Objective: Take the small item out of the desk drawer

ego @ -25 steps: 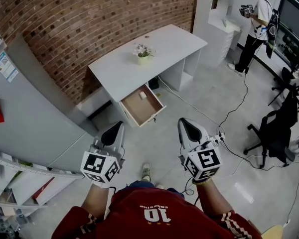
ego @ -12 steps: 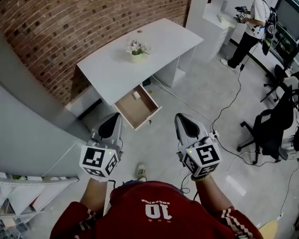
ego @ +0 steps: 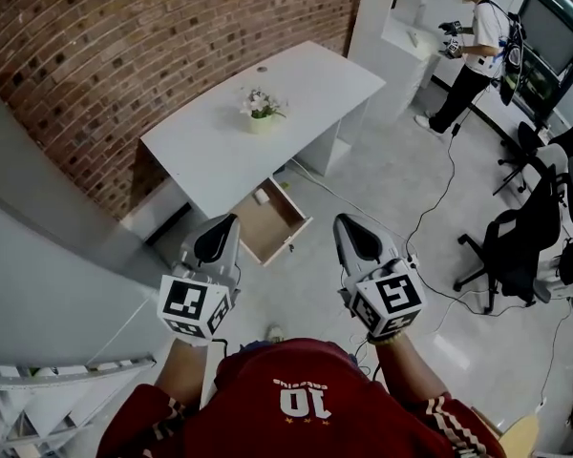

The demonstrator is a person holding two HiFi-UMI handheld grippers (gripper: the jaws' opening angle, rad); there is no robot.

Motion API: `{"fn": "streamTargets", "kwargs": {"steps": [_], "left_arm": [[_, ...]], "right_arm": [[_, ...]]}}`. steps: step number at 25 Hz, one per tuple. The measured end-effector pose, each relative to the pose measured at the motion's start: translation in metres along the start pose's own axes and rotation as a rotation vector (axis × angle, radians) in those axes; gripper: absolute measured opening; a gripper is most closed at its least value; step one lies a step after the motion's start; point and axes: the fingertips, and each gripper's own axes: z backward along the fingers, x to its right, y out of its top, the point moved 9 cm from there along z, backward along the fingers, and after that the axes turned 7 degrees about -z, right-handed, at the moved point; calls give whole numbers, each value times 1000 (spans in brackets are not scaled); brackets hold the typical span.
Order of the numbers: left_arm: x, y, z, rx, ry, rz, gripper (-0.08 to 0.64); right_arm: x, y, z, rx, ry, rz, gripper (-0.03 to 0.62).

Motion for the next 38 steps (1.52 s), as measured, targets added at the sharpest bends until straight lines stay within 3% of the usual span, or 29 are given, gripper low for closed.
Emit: {"fn": "streamTargets", "kwargs": {"steps": [13, 29, 38], "left_arm": [[-27, -13, -27, 24, -21, 5, 15], [-17, -4, -97, 10, 140, 38, 15], [-31, -7, -85, 6, 118, 35, 15]], "right_arm": [[5, 6, -33, -14, -9, 34, 2], [87, 26, -100, -19, 181, 29, 2], [63, 16, -102, 9, 180, 16, 2]]}}
